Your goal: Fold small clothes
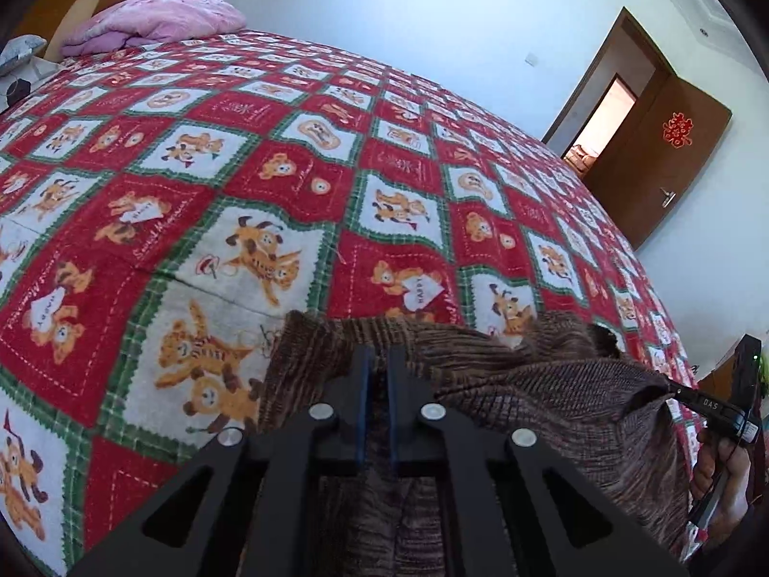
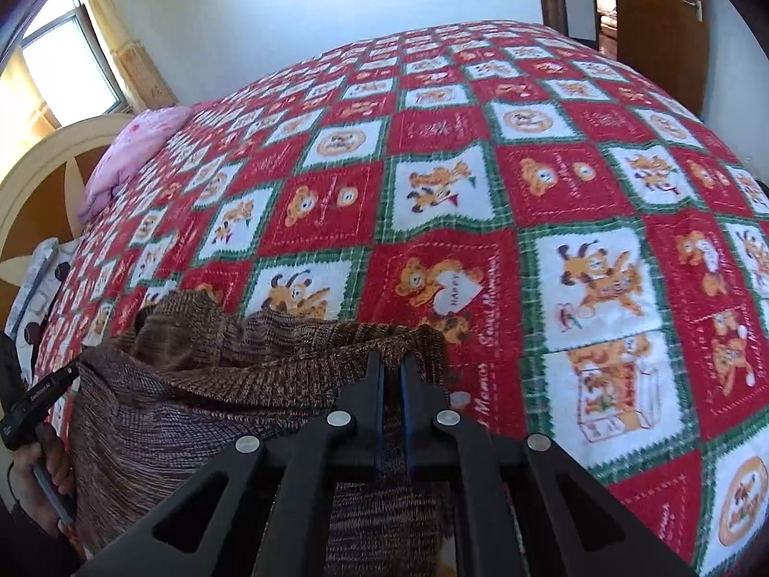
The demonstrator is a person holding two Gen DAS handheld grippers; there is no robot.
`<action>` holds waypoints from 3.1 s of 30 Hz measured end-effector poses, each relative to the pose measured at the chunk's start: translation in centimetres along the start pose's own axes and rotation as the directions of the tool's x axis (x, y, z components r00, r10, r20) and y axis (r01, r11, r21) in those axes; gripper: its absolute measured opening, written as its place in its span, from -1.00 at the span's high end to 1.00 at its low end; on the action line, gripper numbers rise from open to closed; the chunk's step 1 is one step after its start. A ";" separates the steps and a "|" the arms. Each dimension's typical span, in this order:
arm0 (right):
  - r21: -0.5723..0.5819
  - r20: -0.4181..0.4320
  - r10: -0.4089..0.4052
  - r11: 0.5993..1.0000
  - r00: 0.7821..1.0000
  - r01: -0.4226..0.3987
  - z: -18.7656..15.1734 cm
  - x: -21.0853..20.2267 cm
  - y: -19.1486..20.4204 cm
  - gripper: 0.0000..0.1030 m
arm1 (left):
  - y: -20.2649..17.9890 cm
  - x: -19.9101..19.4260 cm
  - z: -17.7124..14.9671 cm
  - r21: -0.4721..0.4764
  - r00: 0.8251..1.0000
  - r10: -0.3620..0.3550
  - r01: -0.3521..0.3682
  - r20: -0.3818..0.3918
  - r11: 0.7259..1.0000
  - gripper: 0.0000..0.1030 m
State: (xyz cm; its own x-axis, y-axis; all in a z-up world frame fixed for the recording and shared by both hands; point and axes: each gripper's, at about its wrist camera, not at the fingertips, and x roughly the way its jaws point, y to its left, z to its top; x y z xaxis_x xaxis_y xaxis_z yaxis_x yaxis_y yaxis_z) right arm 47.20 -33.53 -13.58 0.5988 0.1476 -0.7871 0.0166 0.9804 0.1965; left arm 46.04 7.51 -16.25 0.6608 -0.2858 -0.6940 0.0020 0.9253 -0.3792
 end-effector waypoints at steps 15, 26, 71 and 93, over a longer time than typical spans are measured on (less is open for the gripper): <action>-0.356 0.023 0.116 0.929 0.993 -0.100 -2.3 -3.7 8.7 0.25 | -4.5 -3.6 -2.2 0.228 0.993 0.086 -0.102 0.080 0.968 -0.16; -0.315 -0.057 0.021 0.948 0.998 -0.038 -2.6 0.7 8.2 0.85 | -8.3 0.1 -3.1 0.362 0.998 0.006 0.018 -0.063 0.932 0.71; -0.340 -0.014 -0.057 0.939 0.998 0.049 -16.3 -10.1 3.9 0.07 | -4.5 -7.1 -11.1 0.376 0.972 0.220 -0.233 0.078 0.897 -0.33; -0.467 0.036 0.076 0.883 0.996 -0.051 -14.6 -8.1 20.3 0.04 | -0.5 -7.2 -12.2 0.204 0.965 0.254 -0.263 0.073 0.943 -0.81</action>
State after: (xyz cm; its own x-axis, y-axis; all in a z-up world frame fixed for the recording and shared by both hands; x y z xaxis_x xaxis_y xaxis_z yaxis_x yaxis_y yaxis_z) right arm 31.00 -12.93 -11.73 0.6267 0.2174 -0.7484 -0.3897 0.9190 -0.0594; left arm 32.06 6.07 -18.53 0.6928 -0.0227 -0.7208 -0.0192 0.9986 -0.0499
